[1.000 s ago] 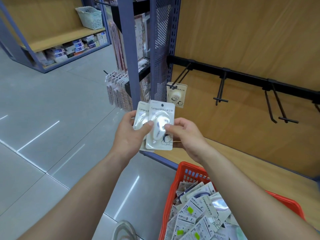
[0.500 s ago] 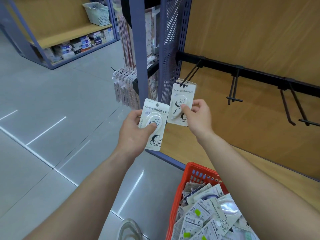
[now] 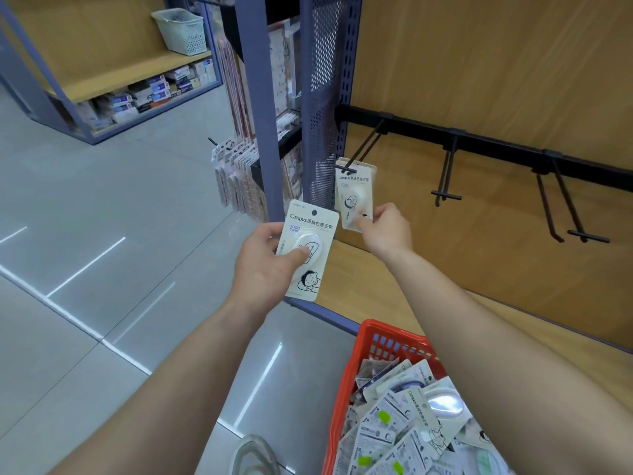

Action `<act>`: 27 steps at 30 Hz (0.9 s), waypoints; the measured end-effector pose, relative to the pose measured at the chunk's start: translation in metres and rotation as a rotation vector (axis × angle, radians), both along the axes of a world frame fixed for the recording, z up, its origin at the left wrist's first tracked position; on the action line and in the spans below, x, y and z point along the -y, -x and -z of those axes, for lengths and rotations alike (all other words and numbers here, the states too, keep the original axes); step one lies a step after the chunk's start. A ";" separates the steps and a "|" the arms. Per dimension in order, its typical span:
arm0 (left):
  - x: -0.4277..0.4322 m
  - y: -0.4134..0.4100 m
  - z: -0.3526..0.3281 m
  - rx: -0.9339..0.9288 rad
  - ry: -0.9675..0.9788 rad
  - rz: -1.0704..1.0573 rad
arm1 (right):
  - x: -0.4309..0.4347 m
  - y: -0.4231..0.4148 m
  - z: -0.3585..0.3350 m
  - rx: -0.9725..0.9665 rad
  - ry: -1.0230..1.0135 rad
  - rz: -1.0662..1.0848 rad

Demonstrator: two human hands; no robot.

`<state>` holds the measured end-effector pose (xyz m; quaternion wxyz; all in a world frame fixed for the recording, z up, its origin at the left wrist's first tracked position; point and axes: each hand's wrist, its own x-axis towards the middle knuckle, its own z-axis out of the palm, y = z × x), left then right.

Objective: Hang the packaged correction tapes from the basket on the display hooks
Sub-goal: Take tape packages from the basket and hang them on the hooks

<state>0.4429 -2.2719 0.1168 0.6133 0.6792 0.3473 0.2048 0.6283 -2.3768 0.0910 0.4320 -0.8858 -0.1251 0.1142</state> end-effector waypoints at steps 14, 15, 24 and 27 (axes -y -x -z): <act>-0.024 -0.094 -0.016 -0.004 -0.025 0.162 | 0.093 0.036 -0.028 0.143 0.135 -0.317; -0.027 -0.099 -0.017 0.008 -0.033 0.164 | 0.094 0.035 -0.025 0.137 0.129 -0.314; -0.040 -0.105 0.008 0.033 -0.221 0.261 | 0.092 0.029 -0.003 0.100 0.113 -0.325; -0.039 -0.103 0.014 0.005 -0.315 0.259 | 0.092 0.028 0.002 0.092 0.119 -0.340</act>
